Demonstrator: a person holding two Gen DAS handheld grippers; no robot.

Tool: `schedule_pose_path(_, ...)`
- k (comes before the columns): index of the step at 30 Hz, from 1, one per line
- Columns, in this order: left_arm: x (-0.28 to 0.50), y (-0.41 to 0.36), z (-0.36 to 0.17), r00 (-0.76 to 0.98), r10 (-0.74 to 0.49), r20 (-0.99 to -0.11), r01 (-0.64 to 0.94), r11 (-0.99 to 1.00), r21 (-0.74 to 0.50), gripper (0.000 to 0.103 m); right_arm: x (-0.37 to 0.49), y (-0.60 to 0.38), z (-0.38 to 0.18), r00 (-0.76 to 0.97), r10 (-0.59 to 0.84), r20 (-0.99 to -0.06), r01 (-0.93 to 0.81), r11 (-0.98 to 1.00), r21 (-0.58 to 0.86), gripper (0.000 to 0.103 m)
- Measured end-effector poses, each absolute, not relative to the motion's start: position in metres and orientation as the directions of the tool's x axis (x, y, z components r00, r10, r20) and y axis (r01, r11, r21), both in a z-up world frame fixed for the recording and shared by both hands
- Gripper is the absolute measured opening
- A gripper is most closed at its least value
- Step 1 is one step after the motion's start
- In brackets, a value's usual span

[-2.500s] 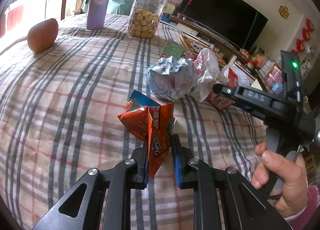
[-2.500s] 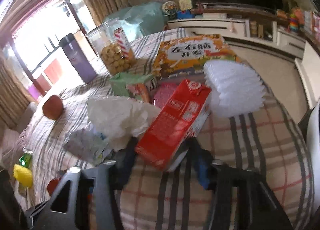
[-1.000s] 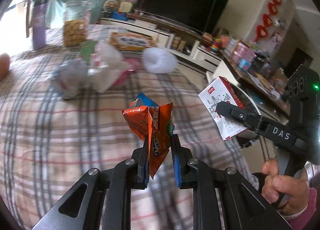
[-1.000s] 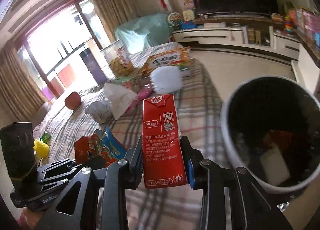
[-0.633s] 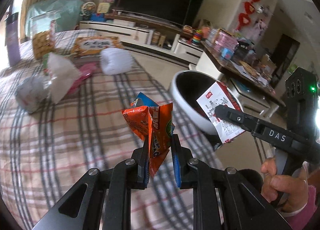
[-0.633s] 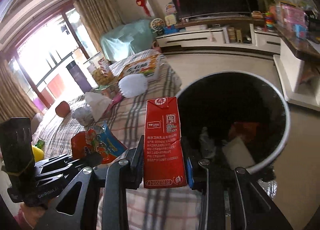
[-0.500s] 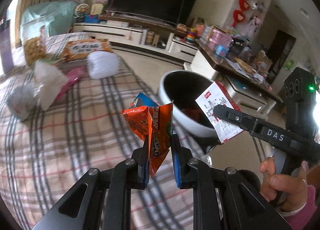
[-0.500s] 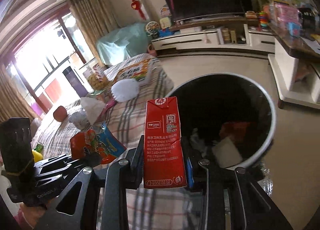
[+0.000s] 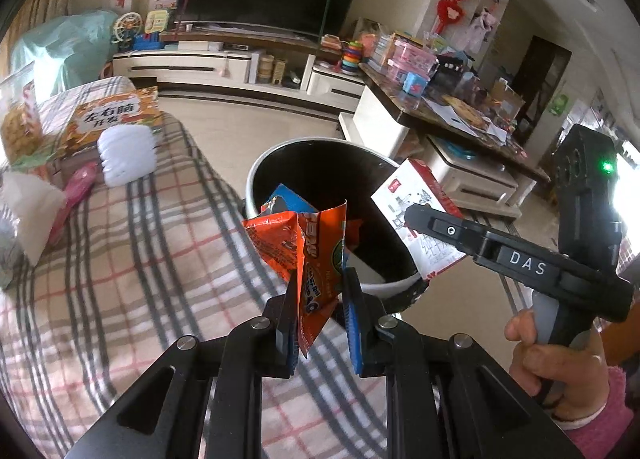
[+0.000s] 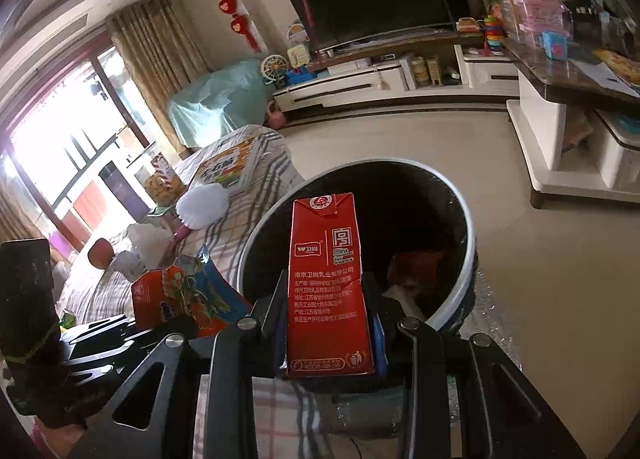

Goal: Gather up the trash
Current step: 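Carry the orange wrapper and milk carton over the bin with both tools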

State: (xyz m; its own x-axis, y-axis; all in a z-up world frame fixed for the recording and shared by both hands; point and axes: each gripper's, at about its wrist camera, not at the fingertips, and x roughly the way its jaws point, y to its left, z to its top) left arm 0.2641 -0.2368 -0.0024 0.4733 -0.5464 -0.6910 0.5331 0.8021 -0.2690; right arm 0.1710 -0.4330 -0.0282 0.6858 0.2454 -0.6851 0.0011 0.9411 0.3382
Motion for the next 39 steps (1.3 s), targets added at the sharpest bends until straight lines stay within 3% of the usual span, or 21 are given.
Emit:
schedule_pose_path(36, 0.308, -0.291, -0.01, 0.424, -0.53, -0.734, 0.55, 0.795, -0.256, 0.018, 0.218, -0.462, -0.044, 0.645, 0.219, -0.733, 0.046, 0.945, 0.323, 0.033)
schedule_pose_path(39, 0.308, -0.292, -0.01, 0.43, -0.52, -0.738, 0.546, 0.801, -0.246, 0.022, 0.22, -0.463, -0.045, 0.639, 0.218, -0.737, 0.056, 0.943, 0.328, 0.036)
